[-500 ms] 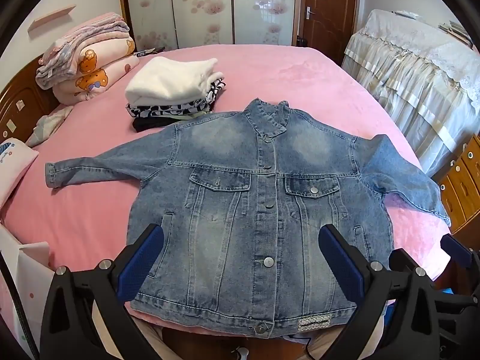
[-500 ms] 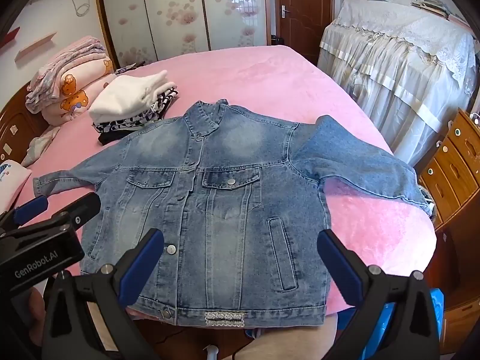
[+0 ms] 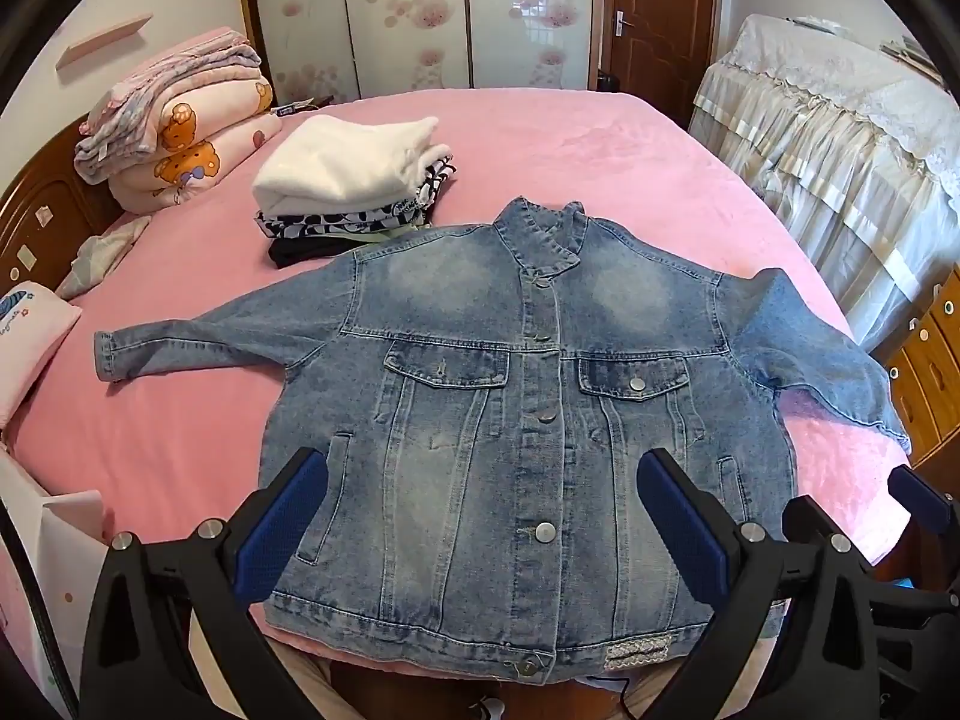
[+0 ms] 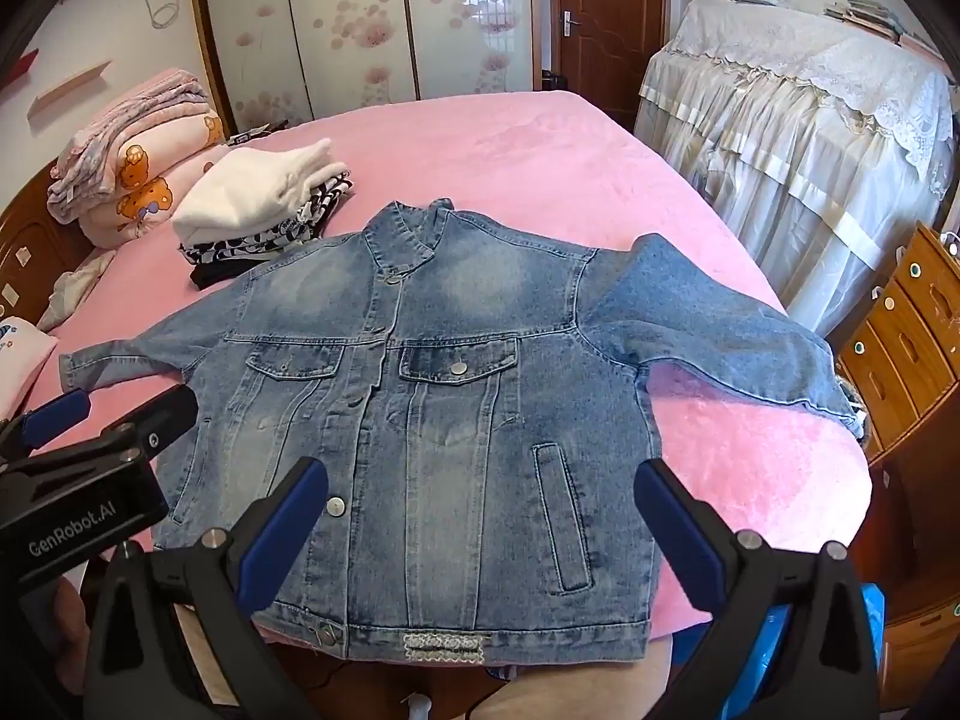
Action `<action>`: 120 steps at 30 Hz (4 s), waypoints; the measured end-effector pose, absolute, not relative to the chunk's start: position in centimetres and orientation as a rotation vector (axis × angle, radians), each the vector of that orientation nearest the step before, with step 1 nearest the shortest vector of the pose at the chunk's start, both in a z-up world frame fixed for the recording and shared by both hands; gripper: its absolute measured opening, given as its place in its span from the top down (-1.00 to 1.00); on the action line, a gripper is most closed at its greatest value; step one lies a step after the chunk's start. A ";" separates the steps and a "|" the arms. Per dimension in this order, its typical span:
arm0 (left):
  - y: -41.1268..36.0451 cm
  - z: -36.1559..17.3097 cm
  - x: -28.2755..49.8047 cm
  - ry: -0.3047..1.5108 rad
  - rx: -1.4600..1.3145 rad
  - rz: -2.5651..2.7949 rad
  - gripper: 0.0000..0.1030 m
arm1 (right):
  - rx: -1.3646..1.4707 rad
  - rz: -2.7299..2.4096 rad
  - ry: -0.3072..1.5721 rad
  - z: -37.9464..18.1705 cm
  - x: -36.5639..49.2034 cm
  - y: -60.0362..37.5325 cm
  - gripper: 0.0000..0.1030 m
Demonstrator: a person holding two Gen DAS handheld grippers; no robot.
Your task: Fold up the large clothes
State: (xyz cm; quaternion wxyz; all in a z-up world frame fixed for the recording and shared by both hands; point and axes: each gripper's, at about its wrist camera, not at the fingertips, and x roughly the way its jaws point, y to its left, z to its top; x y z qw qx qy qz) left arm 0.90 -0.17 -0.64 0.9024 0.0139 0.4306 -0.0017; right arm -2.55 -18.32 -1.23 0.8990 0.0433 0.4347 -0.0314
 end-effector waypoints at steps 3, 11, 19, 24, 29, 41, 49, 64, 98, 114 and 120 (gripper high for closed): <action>-0.1 -0.6 0.9 0.893 0.024 -0.011 -0.98 | 0.090 -0.064 0.896 -1.2 -2.4 -18.3 -0.99; 0.2 -0.8 1.0 0.903 0.014 -0.011 -0.98 | 0.087 -0.064 0.895 -1.2 -2.3 -18.3 -0.99; 0.4 -1.1 1.1 0.917 0.013 -0.010 -0.98 | 0.088 -0.073 0.898 -1.5 -2.1 -17.7 -0.99; 0.1 -1.3 1.1 0.918 0.033 -0.014 -0.98 | 0.110 -0.081 0.894 -1.5 -2.1 -18.4 -0.99; -0.1 -1.3 1.3 0.917 0.034 -0.012 -0.98 | 0.110 -0.079 0.898 -1.6 -2.0 -18.5 -0.99; -0.2 -1.3 1.7 0.921 0.026 -0.013 -0.98 | 0.110 -0.081 0.898 -1.7 -1.8 -18.5 -0.99; -0.3 -1.5 2.3 0.920 0.010 -0.016 -0.98 | 0.115 -0.081 0.900 -1.7 -1.6 -18.7 -0.99; -0.5 -1.8 2.7 0.908 -0.011 -0.023 -0.98 | 0.133 -0.075 0.894 -2.1 -1.1 -19.0 -0.98; -2.9 -0.4 3.0 0.922 0.039 -0.073 -0.99 | 0.160 -0.084 0.889 -2.4 -1.2 -21.2 -0.98; -10.5 2.0 5.3 0.822 0.160 -0.162 -0.98 | 0.180 -0.276 0.797 -1.7 0.2 -31.0 -0.98; -13.9 2.3 7.0 0.777 0.180 -0.212 -0.98 | 0.210 -0.352 0.756 -1.5 0.6 -35.1 -0.98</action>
